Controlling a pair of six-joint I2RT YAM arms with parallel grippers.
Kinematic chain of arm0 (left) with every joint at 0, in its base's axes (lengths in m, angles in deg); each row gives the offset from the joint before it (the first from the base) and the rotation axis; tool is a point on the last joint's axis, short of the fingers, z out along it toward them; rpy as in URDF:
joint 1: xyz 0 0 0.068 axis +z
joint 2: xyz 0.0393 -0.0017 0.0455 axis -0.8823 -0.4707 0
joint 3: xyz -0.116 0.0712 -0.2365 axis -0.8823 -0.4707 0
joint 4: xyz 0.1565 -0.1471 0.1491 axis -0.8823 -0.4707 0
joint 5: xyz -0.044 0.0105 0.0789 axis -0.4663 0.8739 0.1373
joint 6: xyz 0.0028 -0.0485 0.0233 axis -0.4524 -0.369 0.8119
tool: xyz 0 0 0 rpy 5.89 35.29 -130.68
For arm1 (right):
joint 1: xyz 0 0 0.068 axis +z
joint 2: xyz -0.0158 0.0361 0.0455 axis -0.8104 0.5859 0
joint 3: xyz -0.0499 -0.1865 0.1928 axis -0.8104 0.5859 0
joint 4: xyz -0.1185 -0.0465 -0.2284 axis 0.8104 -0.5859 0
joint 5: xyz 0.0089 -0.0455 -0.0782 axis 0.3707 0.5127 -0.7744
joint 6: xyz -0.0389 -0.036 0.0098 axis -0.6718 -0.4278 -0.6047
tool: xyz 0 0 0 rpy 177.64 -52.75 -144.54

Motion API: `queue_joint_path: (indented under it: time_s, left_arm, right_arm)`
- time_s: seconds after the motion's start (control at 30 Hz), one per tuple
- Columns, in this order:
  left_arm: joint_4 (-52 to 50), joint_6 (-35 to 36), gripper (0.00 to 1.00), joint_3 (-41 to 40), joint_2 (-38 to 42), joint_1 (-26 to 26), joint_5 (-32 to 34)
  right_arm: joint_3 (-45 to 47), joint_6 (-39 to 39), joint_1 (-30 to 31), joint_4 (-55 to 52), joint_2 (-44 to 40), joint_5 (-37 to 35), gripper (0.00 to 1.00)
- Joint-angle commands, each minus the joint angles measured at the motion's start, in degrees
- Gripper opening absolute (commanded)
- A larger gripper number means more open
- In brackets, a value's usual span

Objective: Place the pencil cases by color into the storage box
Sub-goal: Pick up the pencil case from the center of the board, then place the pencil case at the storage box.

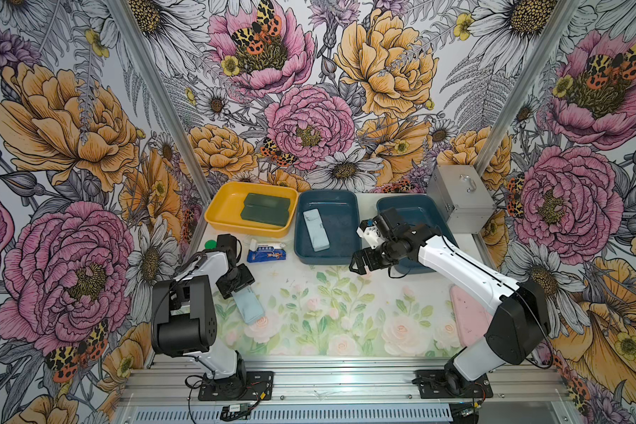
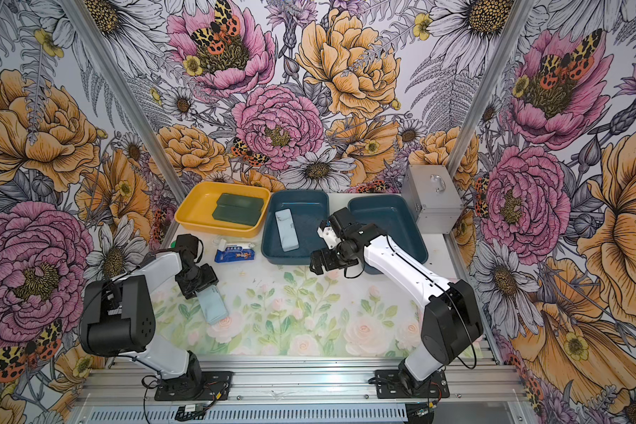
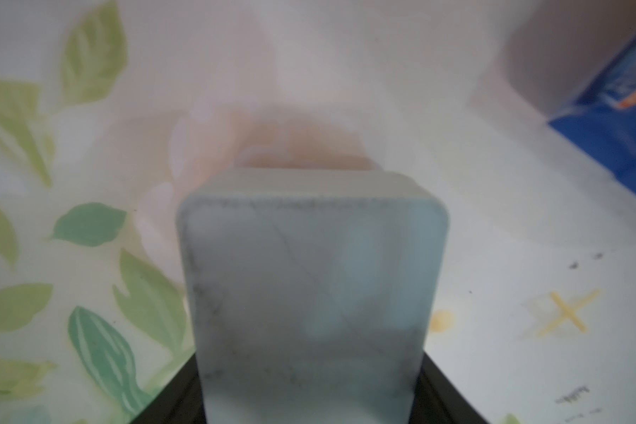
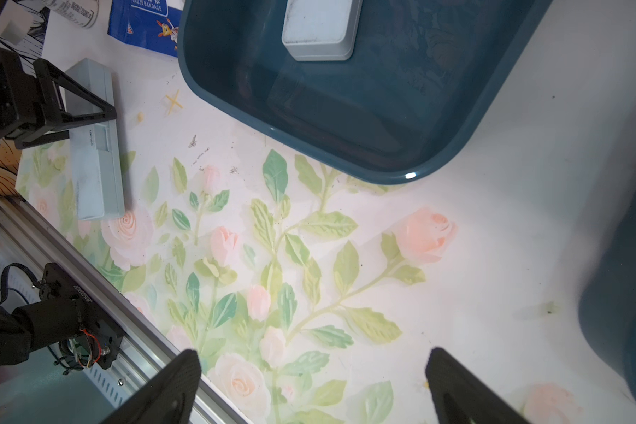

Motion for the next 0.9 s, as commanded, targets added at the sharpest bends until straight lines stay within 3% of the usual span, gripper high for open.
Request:
queue_joint_path:
  time_s: [0.0, 0.17, 0.3, 0.5, 0.87]
  left_arm:
    - [-4.42, -2.83, 0.39, 5.49, 6.42, -3.8, -5.98]
    - [-8.39, -8.74, 0.39, 14.48, 9.07, -11.52, -9.06]
    - [-8.43, -11.82, 0.38, 25.5, 3.58, -17.56, -11.69]
    - [-8.46, -11.55, 0.26, 46.87, -13.89, -22.97, -18.36]
    - [-10.27, -12.87, 0.15, 90.34, -51.55, -24.9, -30.67]
  right_arm:
    - [-0.51, 0.4, -0.79, 0.55, -0.9, 0.22, 0.99]
    - [-0.71, 2.6, -4.51, 0.62, -0.49, 0.28, 0.99]
    - [-0.66, 4.26, -8.57, 0.55, -1.12, -1.17, 0.99]
    - [-1.35, 4.0, -11.11, -1.04, -1.87, -2.47, 0.99]
    - [0.97, 7.36, -11.82, -1.76, -7.07, -4.71, 0.99]
